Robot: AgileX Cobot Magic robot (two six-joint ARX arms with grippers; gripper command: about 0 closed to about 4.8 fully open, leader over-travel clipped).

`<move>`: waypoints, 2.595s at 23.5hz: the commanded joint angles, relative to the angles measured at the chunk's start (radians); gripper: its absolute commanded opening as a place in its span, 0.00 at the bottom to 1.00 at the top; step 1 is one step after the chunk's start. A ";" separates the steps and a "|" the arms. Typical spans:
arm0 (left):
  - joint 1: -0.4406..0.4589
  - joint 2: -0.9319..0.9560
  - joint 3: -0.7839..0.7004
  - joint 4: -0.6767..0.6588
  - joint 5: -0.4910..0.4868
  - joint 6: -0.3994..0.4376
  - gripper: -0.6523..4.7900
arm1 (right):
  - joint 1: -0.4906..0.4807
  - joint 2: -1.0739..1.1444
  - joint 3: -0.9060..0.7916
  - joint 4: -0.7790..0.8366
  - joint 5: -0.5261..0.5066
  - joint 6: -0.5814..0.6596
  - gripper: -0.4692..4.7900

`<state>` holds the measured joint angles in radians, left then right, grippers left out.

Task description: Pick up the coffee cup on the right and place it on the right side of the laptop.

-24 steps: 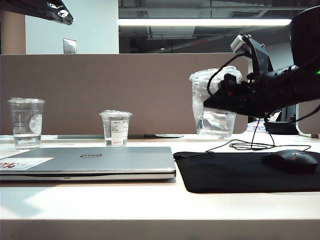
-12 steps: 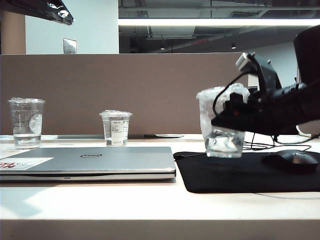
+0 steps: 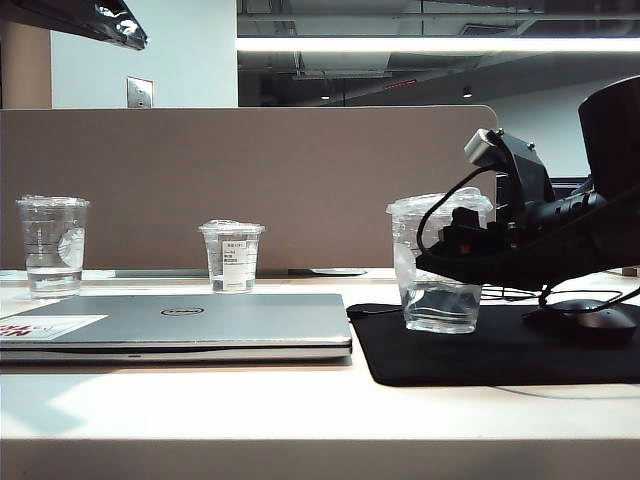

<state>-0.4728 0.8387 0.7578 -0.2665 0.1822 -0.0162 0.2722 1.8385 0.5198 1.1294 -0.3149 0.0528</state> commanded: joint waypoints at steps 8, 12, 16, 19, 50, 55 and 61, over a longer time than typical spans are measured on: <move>-0.001 -0.001 0.005 0.013 0.005 0.002 0.11 | 0.002 0.003 0.002 -0.004 -0.002 0.006 0.83; -0.001 -0.001 0.005 0.013 0.005 0.002 0.11 | 0.002 0.003 0.002 -0.003 -0.002 0.001 1.00; -0.001 -0.001 0.005 0.013 0.005 0.002 0.11 | 0.002 -0.012 -0.012 -0.004 -0.002 -0.001 1.00; -0.001 -0.001 0.005 0.013 0.005 0.001 0.11 | 0.000 -0.046 -0.045 -0.003 -0.002 -0.001 1.00; -0.001 -0.001 0.005 0.013 0.005 0.002 0.11 | -0.003 -1.075 -0.328 -0.628 0.222 -0.032 0.08; -0.001 -0.001 0.005 0.013 0.005 0.001 0.11 | -0.003 -1.244 -0.328 -0.780 0.273 -0.057 0.08; -0.001 -0.001 0.005 0.013 0.005 0.002 0.11 | -0.006 -1.424 -0.331 -0.980 0.298 -0.058 0.08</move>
<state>-0.4725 0.8394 0.7578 -0.2665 0.1822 -0.0162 0.2695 0.4343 0.1883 0.1776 -0.0261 -0.0010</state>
